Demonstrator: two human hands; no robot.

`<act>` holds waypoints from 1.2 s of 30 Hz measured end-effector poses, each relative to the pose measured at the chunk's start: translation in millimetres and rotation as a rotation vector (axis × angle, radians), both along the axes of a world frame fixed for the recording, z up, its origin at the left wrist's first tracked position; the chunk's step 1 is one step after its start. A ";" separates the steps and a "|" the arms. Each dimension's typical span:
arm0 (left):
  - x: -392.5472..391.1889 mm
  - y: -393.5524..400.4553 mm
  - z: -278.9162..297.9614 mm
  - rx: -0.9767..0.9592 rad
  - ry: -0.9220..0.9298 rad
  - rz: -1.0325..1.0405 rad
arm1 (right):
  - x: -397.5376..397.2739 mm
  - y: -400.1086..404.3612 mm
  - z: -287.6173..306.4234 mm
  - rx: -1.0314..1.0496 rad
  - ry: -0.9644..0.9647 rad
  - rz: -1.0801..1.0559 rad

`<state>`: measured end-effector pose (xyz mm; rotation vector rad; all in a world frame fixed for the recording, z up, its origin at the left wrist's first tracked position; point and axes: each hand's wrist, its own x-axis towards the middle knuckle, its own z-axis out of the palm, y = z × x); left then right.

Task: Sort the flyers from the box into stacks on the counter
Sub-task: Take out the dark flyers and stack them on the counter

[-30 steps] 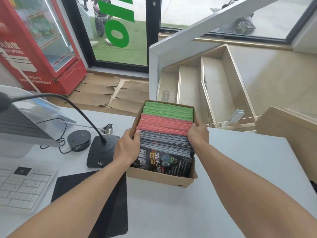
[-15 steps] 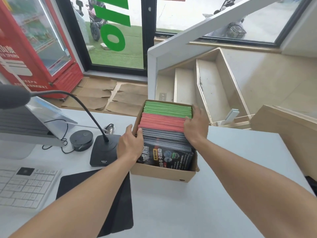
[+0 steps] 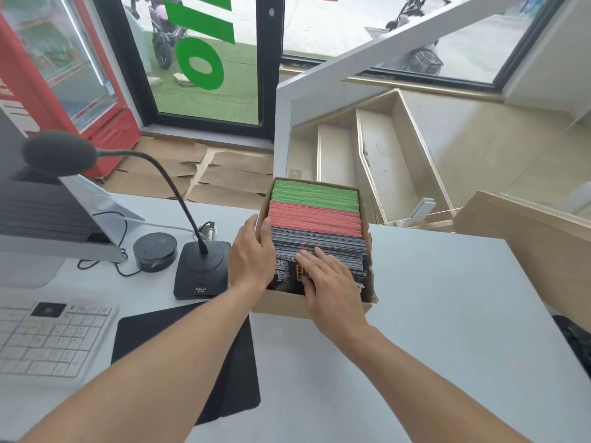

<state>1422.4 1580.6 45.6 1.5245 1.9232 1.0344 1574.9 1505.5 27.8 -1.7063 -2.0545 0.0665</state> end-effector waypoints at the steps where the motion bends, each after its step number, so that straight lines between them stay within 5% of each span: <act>1: -0.3 -2.1 1.3 0.013 -0.011 -0.001 | -0.1 0.2 1.4 0.002 0.005 0.002; 11: -5.2 -15.8 -11.3 0.190 0.116 -0.322 | -7.1 -13.2 -8.1 0.130 -0.026 -0.022; 36: -6.2 -14.3 -16.3 0.191 0.099 -0.333 | -28.3 -38.5 -22.4 0.134 -0.150 -0.110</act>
